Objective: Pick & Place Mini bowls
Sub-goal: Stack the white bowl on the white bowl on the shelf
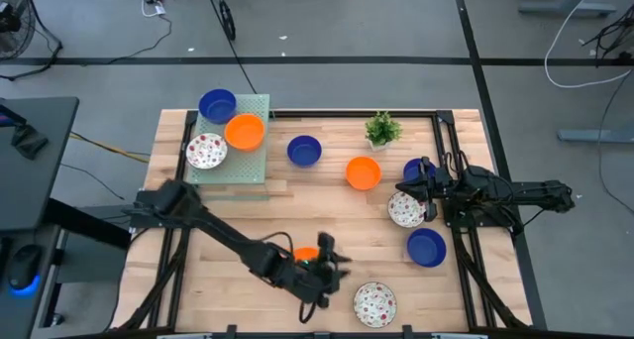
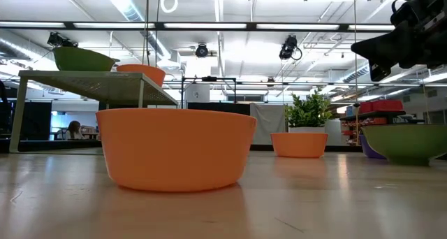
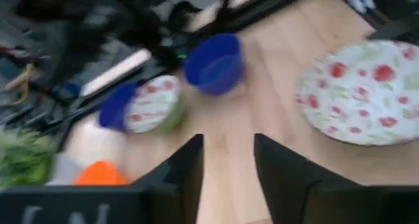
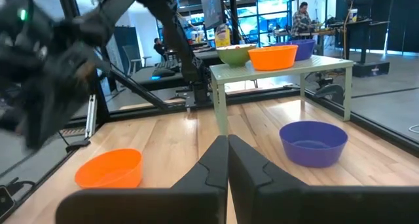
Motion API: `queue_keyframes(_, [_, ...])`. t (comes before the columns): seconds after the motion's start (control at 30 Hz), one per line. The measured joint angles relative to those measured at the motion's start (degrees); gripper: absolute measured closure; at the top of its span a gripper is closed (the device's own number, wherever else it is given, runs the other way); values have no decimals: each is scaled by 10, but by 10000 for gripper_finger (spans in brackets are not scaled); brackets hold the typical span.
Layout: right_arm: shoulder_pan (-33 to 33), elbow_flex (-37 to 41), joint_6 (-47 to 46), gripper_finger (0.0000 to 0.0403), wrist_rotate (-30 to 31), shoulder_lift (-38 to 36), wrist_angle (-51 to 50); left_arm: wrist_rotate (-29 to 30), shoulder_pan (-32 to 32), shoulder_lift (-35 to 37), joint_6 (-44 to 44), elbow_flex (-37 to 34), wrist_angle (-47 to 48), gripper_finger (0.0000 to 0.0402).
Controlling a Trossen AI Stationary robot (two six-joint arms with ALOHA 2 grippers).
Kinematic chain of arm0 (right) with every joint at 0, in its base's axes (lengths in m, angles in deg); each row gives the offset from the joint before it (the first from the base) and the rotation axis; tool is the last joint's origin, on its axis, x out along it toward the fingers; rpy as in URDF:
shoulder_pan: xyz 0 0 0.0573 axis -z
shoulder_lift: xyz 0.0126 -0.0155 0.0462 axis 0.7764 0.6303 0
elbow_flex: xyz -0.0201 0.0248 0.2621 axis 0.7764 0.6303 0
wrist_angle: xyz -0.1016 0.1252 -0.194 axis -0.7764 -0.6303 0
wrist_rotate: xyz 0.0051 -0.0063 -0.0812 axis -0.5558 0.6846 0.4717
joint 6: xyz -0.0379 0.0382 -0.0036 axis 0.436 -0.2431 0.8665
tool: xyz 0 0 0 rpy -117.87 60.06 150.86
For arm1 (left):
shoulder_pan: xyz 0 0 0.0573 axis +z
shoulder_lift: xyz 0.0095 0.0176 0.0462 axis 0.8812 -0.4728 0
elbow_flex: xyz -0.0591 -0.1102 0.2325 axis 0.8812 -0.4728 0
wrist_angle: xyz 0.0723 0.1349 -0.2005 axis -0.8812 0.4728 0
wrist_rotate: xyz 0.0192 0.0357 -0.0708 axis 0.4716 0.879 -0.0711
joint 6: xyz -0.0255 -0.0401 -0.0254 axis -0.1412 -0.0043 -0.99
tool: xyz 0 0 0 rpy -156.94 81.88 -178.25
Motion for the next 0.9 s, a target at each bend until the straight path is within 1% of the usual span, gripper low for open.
queue_keyframes(0.07, [0, 0, 0, 392, 0, 0, 0, -1, 5, 39, -28, -7, 53, 295])
queue_keyframes(0.17, [0, 0, 0, 392, 0, 0, 4, -41, 15, 101, -91, -47, 105, 335])
queue_keyframes(0.2, [0, 0, 0, 392, 0, 0, 15, -55, 19, 123, -105, -70, 103, 346])
queue_keyframes(0.27, [0, 0, 0, 392, 0, 0, 43, -59, 20, 166, -130, -122, 90, 367])
queue_keyframes(0.33, [0, 0, -10, 392, 0, 0, 64, -40, 19, 206, -145, -182, 54, 385])
queue_keyframes(0.4, [0, 0, -51, 392, -2, 0, 79, -24, 16, 241, -159, -245, -1, 396])
queue_keyframes(0.5, [0, 0, -80, 392, 13, 1, 128, -11, 10, 283, -180, -336, -106, 393])
queue_keyframes(0.57, [0, 0, -130, 392, 27, 3, 152, -2, 4, 298, -199, -388, -181, 386])
queue_keyframes(0.6, [0, 0, -161, 392, 22, 6, 158, 2, 1, 303, -206, -411, -213, 384])
queue_keyframes(0.7, [-4, 0, -222, 392, -55, 25, 190, 5, -5, 304, -214, -457, -298, 381])
queue_keyframes(0.77, [-20, 0, -251, 392, -102, 59, 215, 6, -6, 304, -214, -470, -314, 382])
queue_keyframes(0.83, [-47, 0, -248, 392, -128, 99, 243, 7, -3, 304, -211, -471, -315, 386])
queue_keyframes(0.9, [-80, 0, -227, 392, -133, 143, 273, 9, 0, 304, -203, -471, -322, 390])
